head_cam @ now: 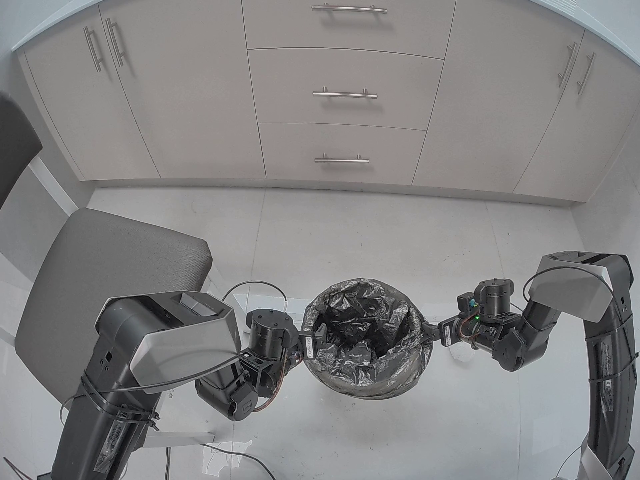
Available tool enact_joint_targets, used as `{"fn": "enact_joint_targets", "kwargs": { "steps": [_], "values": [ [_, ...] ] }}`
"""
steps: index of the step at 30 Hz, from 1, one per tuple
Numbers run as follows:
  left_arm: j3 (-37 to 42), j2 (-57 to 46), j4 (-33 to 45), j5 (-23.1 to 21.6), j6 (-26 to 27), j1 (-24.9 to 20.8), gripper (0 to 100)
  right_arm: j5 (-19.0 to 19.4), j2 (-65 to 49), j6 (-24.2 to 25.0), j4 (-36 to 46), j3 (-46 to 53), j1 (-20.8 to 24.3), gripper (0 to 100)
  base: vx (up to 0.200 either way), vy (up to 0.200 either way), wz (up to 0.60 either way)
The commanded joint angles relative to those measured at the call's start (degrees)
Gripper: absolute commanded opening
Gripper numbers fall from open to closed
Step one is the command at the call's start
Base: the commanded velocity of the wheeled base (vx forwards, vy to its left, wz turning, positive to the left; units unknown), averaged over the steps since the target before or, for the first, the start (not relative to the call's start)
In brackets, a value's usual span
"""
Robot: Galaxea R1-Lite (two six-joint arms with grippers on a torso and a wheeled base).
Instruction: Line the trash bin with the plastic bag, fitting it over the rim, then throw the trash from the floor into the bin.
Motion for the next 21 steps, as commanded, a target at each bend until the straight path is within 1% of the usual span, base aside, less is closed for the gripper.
{"fn": "enact_joint_targets", "kwargs": {
  "steps": [1,10,16,21],
  "values": [
    [0.0,0.1,0.0,0.0,0.0,0.0,100,0.1,0.8,-0.6,0.2,-0.2,-0.1,100,0.000,0.000,0.00],
    [0.1,0.1,0.0,0.0,-0.1,-0.2,100,0.1,-0.1,-1.2,0.1,0.1,-0.1,100,0.000,0.000,0.00],
    [0.3,-0.4,0.0,0.0,-0.2,-0.5,100,0.2,-5.0,-1.5,0.2,3.8,0.0,100,0.000,0.000,0.00],
    [0.9,-1.5,0.0,0.0,-0.7,-0.9,100,0.2,-11.3,-0.9,-0.4,7.5,0.6,100,0.000,0.000,0.00]
  ]
}}
